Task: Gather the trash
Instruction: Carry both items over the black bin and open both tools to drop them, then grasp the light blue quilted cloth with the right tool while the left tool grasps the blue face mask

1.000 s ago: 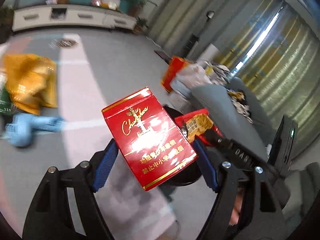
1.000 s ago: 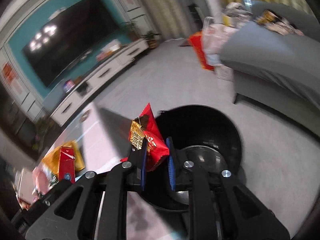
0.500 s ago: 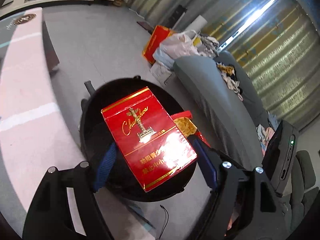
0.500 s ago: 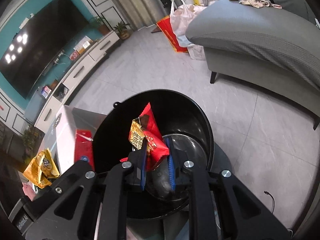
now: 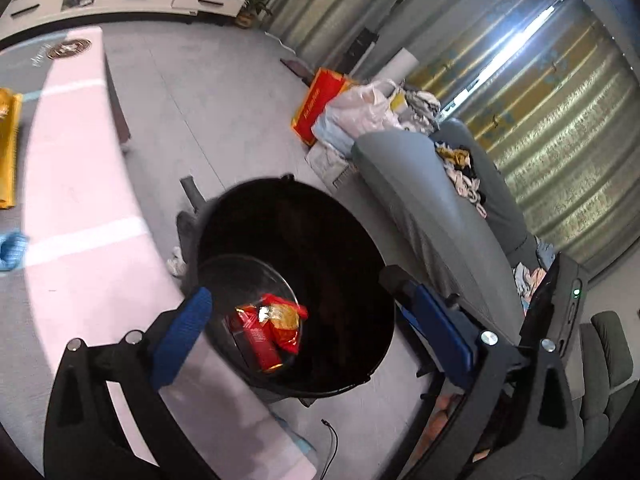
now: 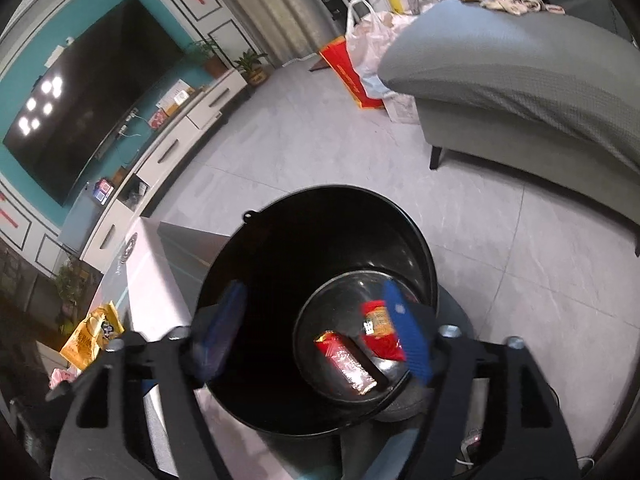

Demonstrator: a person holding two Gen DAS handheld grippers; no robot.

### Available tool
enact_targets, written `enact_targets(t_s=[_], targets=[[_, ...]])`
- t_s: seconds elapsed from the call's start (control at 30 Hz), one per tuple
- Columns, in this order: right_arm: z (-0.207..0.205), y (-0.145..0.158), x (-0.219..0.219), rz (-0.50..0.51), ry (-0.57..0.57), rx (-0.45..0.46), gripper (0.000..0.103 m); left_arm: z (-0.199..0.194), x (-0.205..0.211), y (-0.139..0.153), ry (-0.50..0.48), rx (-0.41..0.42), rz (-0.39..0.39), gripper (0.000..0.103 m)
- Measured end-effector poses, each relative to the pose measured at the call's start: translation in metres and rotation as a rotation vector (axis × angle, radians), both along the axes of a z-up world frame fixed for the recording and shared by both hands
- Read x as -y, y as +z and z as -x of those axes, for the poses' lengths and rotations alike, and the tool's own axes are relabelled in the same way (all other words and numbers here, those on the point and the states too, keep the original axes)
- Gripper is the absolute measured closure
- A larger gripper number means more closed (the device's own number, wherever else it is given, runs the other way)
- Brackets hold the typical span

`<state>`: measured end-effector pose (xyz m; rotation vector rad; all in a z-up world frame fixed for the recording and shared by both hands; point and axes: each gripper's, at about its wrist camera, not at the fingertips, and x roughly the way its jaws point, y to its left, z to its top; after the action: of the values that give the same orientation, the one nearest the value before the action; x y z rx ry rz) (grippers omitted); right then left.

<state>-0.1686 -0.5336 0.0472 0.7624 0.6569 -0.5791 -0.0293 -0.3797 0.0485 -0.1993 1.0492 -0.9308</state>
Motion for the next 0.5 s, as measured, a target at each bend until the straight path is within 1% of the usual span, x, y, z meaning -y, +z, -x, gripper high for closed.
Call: enact_targets(t_s=[0.07,0.1,0.17,0.27,0.3,0.37,0.5], targets=[[-0.001,0.005,-0.004,0.009,0.011,0.015,0.016,0.002,-0.016,0.011,0.030,0.031,-0.001,0.003],[-0.002,0.009,-0.007,0.013,0.016,0.026,0.014,0.003,-0.024,0.016,0.044,0.048,-0.002,0.003],[-0.006,0.017,-0.016,0.032,0.037,0.047,0.009,0.007,-0.047,0.031,0.091,0.106,-0.018,0.003],[-0.017,0.029,-0.034,0.071,0.077,0.060,0.006,0.011,-0.080,0.048,0.172,0.167,-0.033,0.003],[-0.022,0.034,-0.041,0.088,0.096,0.064,0.006,0.012,-0.097,0.055,0.219,0.190,-0.041,0.003],[-0.030,0.040,-0.056,0.117,0.134,0.072,0.005,0.013,-0.119,0.064,0.270,0.214,-0.046,0.003],[-0.048,0.056,-0.094,0.193,0.235,0.092,0.003,0.018,-0.182,0.081,0.412,0.266,-0.082,0.003]])
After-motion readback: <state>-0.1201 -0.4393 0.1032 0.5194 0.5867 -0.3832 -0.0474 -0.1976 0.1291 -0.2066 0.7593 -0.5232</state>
